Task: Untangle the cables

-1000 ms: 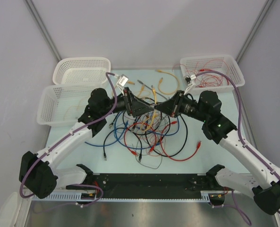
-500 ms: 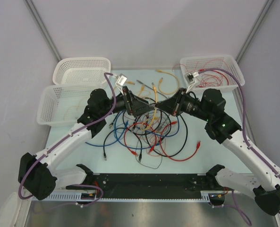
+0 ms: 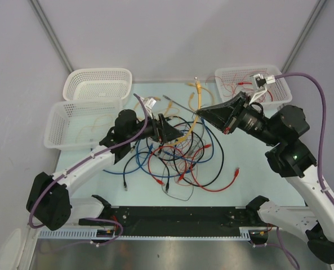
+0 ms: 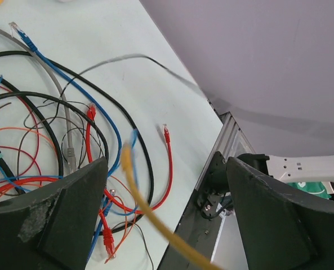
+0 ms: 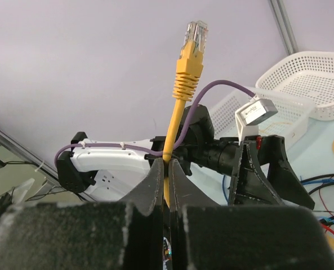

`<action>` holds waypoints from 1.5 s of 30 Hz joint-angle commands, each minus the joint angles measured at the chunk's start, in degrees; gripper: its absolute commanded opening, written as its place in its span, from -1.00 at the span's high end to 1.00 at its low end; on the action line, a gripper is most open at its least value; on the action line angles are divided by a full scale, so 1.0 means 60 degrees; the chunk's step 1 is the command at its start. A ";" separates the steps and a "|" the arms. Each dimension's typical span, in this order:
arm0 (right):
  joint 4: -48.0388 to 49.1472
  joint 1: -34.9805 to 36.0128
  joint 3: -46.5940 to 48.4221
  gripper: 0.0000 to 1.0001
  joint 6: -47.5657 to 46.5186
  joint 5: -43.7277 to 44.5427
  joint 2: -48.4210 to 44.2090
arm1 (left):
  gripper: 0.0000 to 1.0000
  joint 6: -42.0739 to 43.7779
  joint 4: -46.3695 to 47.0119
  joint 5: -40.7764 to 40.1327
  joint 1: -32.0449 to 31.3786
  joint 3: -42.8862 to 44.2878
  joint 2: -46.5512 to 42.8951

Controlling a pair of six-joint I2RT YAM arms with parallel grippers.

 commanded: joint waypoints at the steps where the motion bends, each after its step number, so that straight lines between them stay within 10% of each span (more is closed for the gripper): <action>1: -0.0040 0.0044 0.0443 1.00 -0.0104 -0.0006 0.0165 | -0.84 0.0133 0.0747 0.0047 0.0047 -0.0204 -0.0269; 6: -0.0142 0.0015 0.0955 1.00 -0.0206 0.0037 0.0297 | -0.99 -0.0439 0.1672 -0.0039 0.0061 -0.0601 -0.0195; 18: -0.1695 0.0029 0.1132 1.00 -0.0924 0.1047 0.0633 | -0.99 0.1990 -0.2225 -0.3889 0.0310 -0.0117 -0.3690; 25: -0.1608 0.0015 0.1118 1.00 -0.0370 0.1005 0.1204 | -0.99 0.2549 0.1783 -0.2824 0.0237 -0.2195 -0.5453; 39: -0.1051 0.0015 0.1118 1.00 0.1112 0.0242 0.1952 | -0.98 0.7383 0.3091 -0.3291 -0.2707 -0.2593 -0.4766; 45: -0.1080 0.0146 0.1118 1.00 0.1156 0.0198 0.2084 | -0.24 0.7676 0.2684 -0.3043 -0.2751 -0.2155 -0.3758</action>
